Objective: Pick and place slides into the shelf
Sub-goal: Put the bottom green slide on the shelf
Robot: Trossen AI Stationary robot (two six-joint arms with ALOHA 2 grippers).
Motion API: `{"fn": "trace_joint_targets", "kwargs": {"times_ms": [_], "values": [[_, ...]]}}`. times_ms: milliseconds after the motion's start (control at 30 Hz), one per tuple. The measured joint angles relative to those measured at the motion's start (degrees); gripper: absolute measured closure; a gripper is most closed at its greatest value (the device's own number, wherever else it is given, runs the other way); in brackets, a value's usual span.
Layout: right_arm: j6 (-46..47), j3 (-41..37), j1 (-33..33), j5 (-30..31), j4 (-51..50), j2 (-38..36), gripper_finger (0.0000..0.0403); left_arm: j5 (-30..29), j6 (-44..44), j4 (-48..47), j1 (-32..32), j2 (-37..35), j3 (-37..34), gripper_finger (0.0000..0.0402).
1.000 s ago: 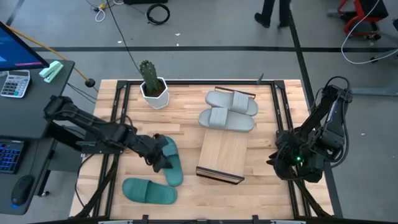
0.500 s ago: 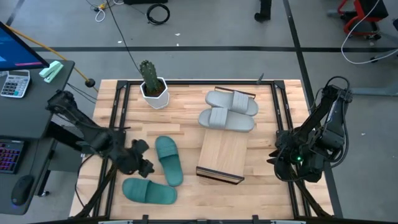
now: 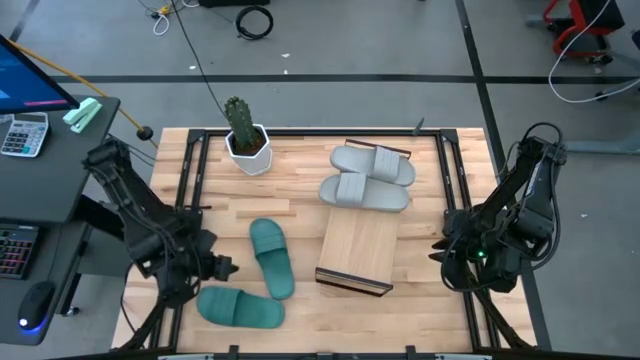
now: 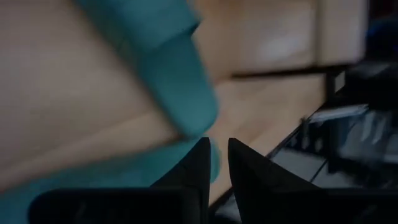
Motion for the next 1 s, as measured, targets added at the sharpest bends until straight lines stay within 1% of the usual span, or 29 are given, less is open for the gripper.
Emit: {"fn": "trace_joint_targets", "kwargs": {"times_ms": [167, 300, 333, 500, 600, 667, 867, 1000], "values": [[1.89, 0.00, 0.00, 0.50, 0.05, 0.00, 0.0257, -8.64, 2.02, -0.06, -0.14, 0.08, 0.00, 0.0330], [3.68, 0.00, 0.00, 0.50, 0.09, 0.00, 0.0257, -20.03, 4.80, 1.30, -1.05, 0.08, 0.00, 0.0336], [4.21, 0.00, 0.00, 0.50, 0.09, 0.00, 0.0257, -21.34, 5.22, 1.37, -1.05, 0.08, 0.00, 0.0341], [4.97, 0.00, 0.00, 0.50, 0.17, 0.00, 0.0257, -22.05, 6.00, 1.44, -1.29, 0.19, 0.00, 0.0373], [5.00, 0.00, -0.01, 0.52, 0.44, 0.00, 0.0257, -22.11, 4.34, 1.73, -2.44, 1.02, 0.00, 0.0394], [5.02, 0.00, 0.00, 0.52, 0.68, 0.00, 0.0257, -22.10, 2.46, 3.07, -3.48, 2.44, 0.00, 0.0396], [5.00, 0.00, -0.02, 0.54, 0.68, 0.00, 0.0257, -22.02, -1.46, 7.14, -5.49, 8.26, 0.00, 0.0379], [4.98, -0.01, -0.01, 0.55, 1.04, 0.00, 0.0257, -22.44, -1.61, 9.75, -5.60, 11.80, 0.00, 0.0392]]}}
